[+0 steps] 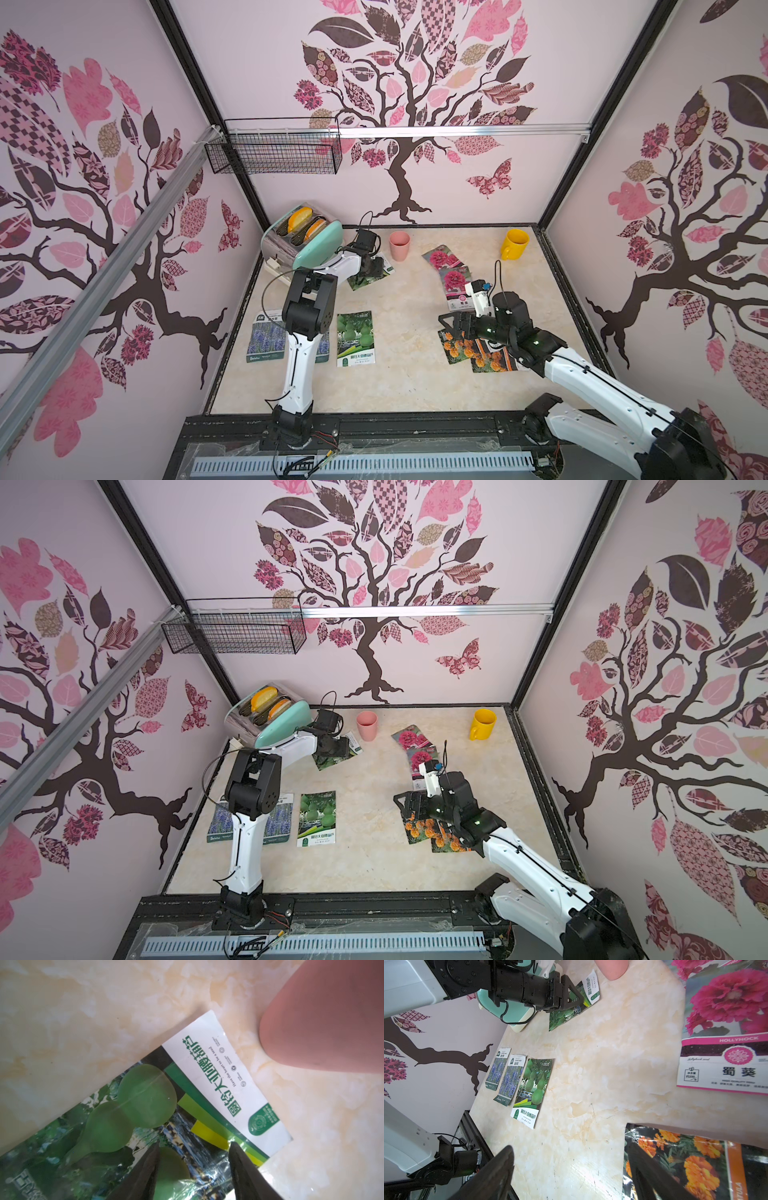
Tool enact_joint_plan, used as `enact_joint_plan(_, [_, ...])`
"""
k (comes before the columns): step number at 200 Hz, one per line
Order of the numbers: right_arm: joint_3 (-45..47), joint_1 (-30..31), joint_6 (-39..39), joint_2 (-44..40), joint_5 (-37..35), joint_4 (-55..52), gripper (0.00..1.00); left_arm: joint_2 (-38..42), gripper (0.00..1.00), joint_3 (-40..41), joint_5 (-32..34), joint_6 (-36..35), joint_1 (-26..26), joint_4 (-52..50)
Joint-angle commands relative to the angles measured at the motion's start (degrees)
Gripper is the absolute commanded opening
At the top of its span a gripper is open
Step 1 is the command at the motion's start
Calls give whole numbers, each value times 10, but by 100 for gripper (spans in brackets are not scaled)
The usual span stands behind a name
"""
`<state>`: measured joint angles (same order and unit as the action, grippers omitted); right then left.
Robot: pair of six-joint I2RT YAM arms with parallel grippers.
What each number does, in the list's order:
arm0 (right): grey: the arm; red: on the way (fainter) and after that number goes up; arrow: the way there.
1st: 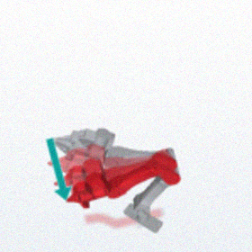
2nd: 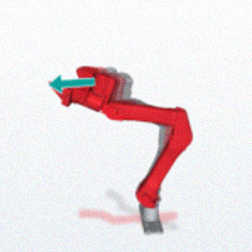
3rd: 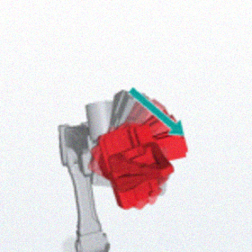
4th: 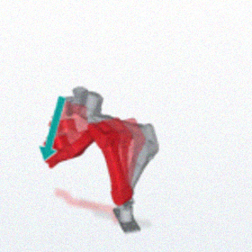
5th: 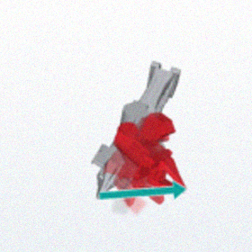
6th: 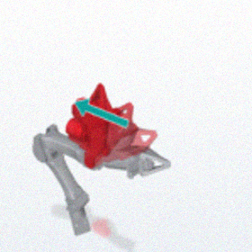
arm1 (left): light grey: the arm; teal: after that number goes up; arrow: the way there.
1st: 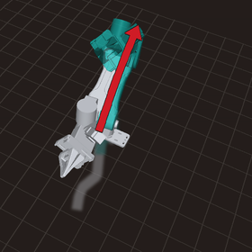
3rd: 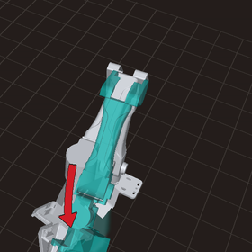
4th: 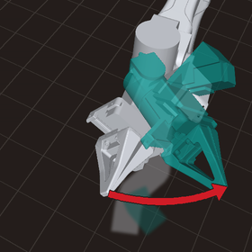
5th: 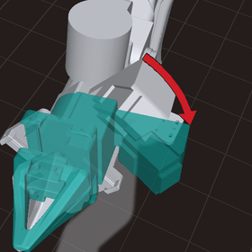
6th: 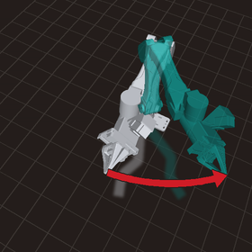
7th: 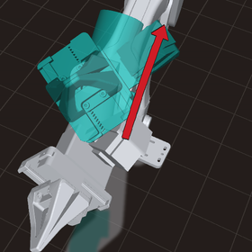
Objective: Arrange the seed packets in a row
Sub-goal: Move the seed packet to the center of the board.
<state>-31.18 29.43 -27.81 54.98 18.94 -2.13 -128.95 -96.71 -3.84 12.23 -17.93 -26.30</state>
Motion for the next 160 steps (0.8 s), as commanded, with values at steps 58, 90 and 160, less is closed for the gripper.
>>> enact_joint_plan(58, [-1, -3, -6, -21, -6, -4, 88, -12, 53, 62, -103, 4, -29, -29])
enact_joint_plan(90, [1, -4, -5, -35, -12, -9, 88, 2, 52, 115, -117, 22, -44, -3])
enact_joint_plan(160, [3, -7, -21, -18, -25, 0, 88, 33, 51, 203, -163, 54, -114, 56])
